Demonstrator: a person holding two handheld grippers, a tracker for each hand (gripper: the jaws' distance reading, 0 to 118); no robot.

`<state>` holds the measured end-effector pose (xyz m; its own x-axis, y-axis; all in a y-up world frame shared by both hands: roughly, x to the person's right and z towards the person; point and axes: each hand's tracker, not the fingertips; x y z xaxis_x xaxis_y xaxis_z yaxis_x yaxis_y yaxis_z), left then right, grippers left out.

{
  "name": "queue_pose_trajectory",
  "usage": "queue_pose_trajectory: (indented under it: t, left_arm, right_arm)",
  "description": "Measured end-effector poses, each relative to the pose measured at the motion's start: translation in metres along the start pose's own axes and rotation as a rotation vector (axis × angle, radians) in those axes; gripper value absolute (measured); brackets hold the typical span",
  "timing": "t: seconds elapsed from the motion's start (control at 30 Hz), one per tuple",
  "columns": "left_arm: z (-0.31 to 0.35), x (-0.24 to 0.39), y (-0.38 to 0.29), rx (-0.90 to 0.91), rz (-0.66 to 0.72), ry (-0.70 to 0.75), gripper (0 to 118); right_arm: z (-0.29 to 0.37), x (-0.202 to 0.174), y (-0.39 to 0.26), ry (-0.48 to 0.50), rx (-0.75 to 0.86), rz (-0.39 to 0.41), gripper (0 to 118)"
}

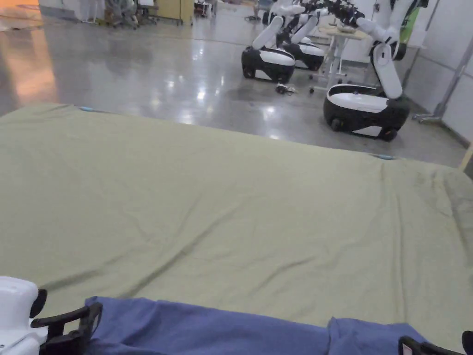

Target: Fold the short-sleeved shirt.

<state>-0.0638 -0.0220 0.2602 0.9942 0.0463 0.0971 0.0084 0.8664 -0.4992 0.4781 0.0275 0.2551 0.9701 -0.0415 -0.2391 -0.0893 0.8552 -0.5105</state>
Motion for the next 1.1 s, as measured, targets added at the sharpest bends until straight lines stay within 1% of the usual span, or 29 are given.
queue_pose_trajectory:
  t: [0.03, 0.07, 0.1, 0.13, 0.17, 0.23, 0.27, 0.3, 0.33, 0.37, 0.4, 0.43, 0.5, 0.53, 0.57, 0.67, 0.7, 0.73, 0.77, 0.8, 0.83, 0.87, 0.9, 0.93, 0.97, 1.0, 1.03, 1.07, 1.1]
  left_arm:
    - [0.001, -0.001, -0.003, -0.022, 0.018, 0.000, 60]
    - [0.000, -0.005, -0.006, -0.046, 0.035, 0.009, 29]
    - [-0.002, -0.010, -0.012, -0.043, 0.037, 0.027, 4]
    - [-0.005, -0.017, -0.016, -0.045, 0.055, 0.047, 4]
    - [0.000, -0.013, -0.012, -0.081, 0.068, 0.021, 4]
    - [-0.004, -0.032, -0.020, -0.122, 0.125, -0.009, 5]
    - [-0.006, -0.044, -0.024, -0.130, 0.150, -0.034, 16]
    - [-0.005, -0.048, -0.025, -0.152, 0.196, -0.071, 50]
    - [-0.009, -0.060, -0.029, -0.173, 0.242, -0.100, 76]
    - [-0.014, -0.078, -0.035, -0.187, 0.326, -0.169, 90]
    - [-0.020, -0.095, -0.042, -0.193, 0.432, -0.249, 90]
    - [-0.022, -0.103, -0.044, -0.194, 0.543, -0.341, 90]
    - [-0.041, -0.133, -0.058, -0.229, 0.745, -0.441, 90]
    - [-0.051, -0.144, -0.065, -0.242, 0.807, -0.498, 90]
    - [-0.058, -0.138, -0.064, -0.262, 0.856, -0.549, 90]
    - [-0.104, -0.142, -0.087, -0.409, 0.973, -0.790, 90]
    - [-0.118, -0.127, -0.092, -0.462, 1.004, -0.831, 90]
    - [-0.133, -0.119, -0.097, -0.509, 0.993, -0.810, 90]
    - [-0.146, -0.112, -0.102, -0.508, 0.967, -0.828, 88]
    - [-0.154, -0.107, -0.098, -0.414, 0.954, -0.927, 87]
    - [-0.171, -0.113, -0.098, -0.397, 0.954, -0.960, 88]
    - [-0.181, -0.109, -0.095, -0.420, 0.962, -0.932, 88]
    - [-0.187, -0.103, -0.092, -0.429, 0.961, -0.921, 79]
    - [-0.190, -0.098, -0.089, -0.457, 0.937, -0.898, 56]
    - [-0.195, -0.095, -0.085, -0.532, 0.863, -0.783, 15]
    - [-0.197, -0.089, -0.085, -0.591, 0.776, -0.627, 8]
    - [-0.194, -0.086, -0.084, -0.540, 0.758, -0.719, 8]
    - [-0.187, -0.088, -0.077, -0.522, 0.757, -0.712, 8]
    - [-0.178, -0.087, -0.066, -0.518, 0.710, -0.622, 8]
  right_arm:
    - [-0.001, -0.009, 0.002, 0.024, -0.005, -0.010, 55]
    - [-0.003, -0.019, 0.004, 0.021, -0.013, -0.009, 19]
    - [-0.009, -0.027, 0.002, 0.029, -0.017, -0.008, 7]
    - [-0.010, -0.034, 0.001, 0.047, -0.012, 0.003, 7]
    - [-0.013, -0.042, 0.001, 0.077, -0.020, 0.024, 7]
    - [-0.017, -0.054, 0.000, 0.080, -0.032, 0.044, 7]
    - [-0.018, -0.059, -0.001, 0.083, -0.035, 0.055, 7]
    - [-0.019, -0.064, -0.001, 0.088, -0.040, 0.062, 7]
    - [-0.019, -0.067, 0.000, 0.090, -0.043, 0.065, 7]
    - [-0.018, -0.075, 0.003, 0.085, -0.049, 0.082, 7]
    - [-0.019, -0.080, 0.004, 0.084, -0.053, 0.085, 7]
    - [-0.020, -0.084, 0.004, 0.083, -0.056, 0.086, 7]
    - [-0.020, -0.089, 0.006, 0.083, -0.063, 0.073, 7]
    - [-0.021, -0.091, 0.007, 0.083, -0.068, 0.067, 7]
    - [-0.022, -0.095, 0.008, 0.088, -0.074, 0.055, 7]
    - [-0.026, -0.097, 0.010, 0.092, -0.083, 0.028, 7]
    - [-0.028, -0.100, 0.011, 0.088, -0.083, 0.026, 7]
    - [-0.029, -0.103, 0.012, 0.087, -0.085, 0.025, 7]
    - [-0.032, -0.101, 0.013, 0.088, -0.089, 0.020, 7]
    - [-0.033, -0.103, 0.014, 0.086, -0.092, 0.018, 7]
    - [-0.034, -0.105, 0.014, 0.083, -0.095, 0.017, 7]
    - [-0.034, -0.107, 0.015, 0.080, -0.099, 0.017, 7]
    - [-0.036, -0.101, 0.014, 0.082, -0.101, 0.013, 7]
    - [-0.037, -0.100, 0.014, 0.082, -0.103, 0.013, 7]
    - [-0.037, -0.100, 0.015, 0.080, -0.105, 0.015, 7]
    - [-0.037, -0.099, 0.016, 0.077, -0.105, 0.019, 7]
    - [-0.037, -0.103, 0.015, 0.075, -0.104, 0.024, 7]
    - [-0.038, -0.104, 0.015, 0.074, -0.101, 0.024, 7]
    - [-0.037, -0.104, 0.015, 0.074, -0.098, 0.022, 7]
